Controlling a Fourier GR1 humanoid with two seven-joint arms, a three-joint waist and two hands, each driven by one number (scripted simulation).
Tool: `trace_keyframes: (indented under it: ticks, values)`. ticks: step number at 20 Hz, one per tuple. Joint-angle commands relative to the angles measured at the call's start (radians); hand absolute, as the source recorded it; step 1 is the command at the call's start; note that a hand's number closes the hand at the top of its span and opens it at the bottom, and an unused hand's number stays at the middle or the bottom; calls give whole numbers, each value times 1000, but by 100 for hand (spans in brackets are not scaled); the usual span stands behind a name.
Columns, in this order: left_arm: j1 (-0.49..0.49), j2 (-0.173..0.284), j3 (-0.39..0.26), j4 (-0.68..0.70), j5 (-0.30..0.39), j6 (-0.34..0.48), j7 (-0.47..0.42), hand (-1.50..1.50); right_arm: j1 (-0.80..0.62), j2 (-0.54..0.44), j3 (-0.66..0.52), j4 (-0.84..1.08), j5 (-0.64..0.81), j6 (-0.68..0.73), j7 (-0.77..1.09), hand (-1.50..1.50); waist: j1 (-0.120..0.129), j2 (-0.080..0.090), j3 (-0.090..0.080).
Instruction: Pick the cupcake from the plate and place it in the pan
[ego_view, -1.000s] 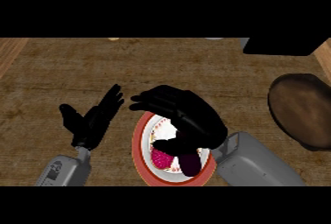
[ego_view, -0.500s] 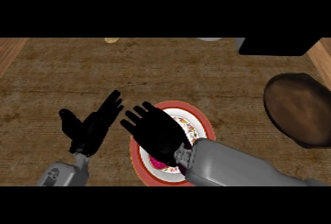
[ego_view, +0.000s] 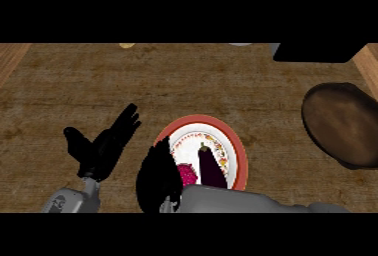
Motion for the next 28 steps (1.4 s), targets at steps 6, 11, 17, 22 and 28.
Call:
trace_keyframes:
  ticks: [6, 11, 17, 22, 28]
  values:
    - [17, 26, 18, -20, 5, -26, 12, 0, 66, 27, 120, -31, -161, 51, 338, -150, 16, 6, 2]
    - [10, 16, 27, -46, 10, -15, 44, 0, 44, 27, 147, -68, -189, 45, 410, -150, 3, 6, 3]
    - [5, -2, 15, -78, -1, 5, 66, 0, -2, 27, 177, 5, -100, 54, 408, -150, -9, 7, 3]
    - [38, -14, 9, -139, -18, 37, 92, 0, 2, 27, 150, 37, -90, 79, 373, -150, -7, 8, 4]
    - [51, 0, 32, -104, -28, -4, 57, 0, 55, 28, 175, 72, 17, 33, 314, -150, -20, 12, 4]
